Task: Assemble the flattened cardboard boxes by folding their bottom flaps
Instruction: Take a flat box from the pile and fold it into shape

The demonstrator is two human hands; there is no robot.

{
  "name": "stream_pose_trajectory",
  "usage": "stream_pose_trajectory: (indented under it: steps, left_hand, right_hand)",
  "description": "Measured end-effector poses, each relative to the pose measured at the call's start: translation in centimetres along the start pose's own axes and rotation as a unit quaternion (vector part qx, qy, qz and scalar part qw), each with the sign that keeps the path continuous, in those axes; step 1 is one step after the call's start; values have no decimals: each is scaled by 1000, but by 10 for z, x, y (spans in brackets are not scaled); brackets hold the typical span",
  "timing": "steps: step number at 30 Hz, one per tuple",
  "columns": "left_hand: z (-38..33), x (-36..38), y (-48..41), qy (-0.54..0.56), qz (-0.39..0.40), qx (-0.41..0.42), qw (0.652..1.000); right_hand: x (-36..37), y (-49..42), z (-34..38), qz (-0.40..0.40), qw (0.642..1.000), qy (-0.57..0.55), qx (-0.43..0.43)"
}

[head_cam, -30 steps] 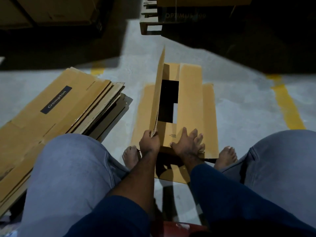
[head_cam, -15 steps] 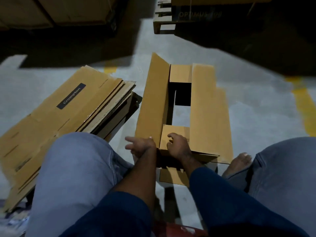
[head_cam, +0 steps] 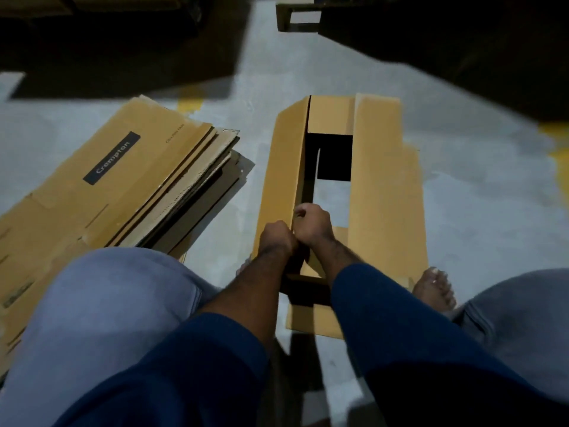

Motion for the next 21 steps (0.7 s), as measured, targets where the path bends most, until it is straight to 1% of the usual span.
stream_pose_trajectory:
  steps: [2, 6, 9, 11, 13, 15, 17, 19, 21]
  left_hand:
    - [-2, 0, -7, 22, -4, -1, 1000]
    - [-9, 12, -18, 87, 17, 15, 996]
    - [-10, 19, -26, 133, 11, 14, 991]
    - [-12, 18, -31, 101, 2, 27, 995]
    - [-15, 16, -35, 68, 9, 35, 997]
    - [-20, 8, -45, 75, 28, 41, 996]
    - [-30, -8, -64, 97, 30, 43, 994]
    - [-43, -24, -89, 124, 24, 53, 991]
    - [-55, -32, -109, 116, 15, 60, 991]
  right_hand:
    - [4, -13, 2, -10, 1000, 2, 14]
    - [11, -35, 0, -32, 998, 18, 47]
    - [12, -51, 5, -44, 997, 40, 54]
    - [8, -63, 12, -74, 995, 44, 58]
    - [2, -76, 19, -98, 992, 51, 57]
    - [-4, -91, 25, -104, 991, 49, 64]
    - [-7, -108, 29, -93, 991, 62, 72]
    - [-13, -126, 33, -85, 988, 107, 73]
    - [-21, -145, 33, -90, 979, 167, 69]
Point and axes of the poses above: each hand's wrist, its own y-axis away from the middle knuckle, its own x-axis out of the palm, z = x × y, the point moved 3 cm from there along -y, towards the middle knuckle, and after that the axes turned 4 degrees about z, right-handed, at the moved point
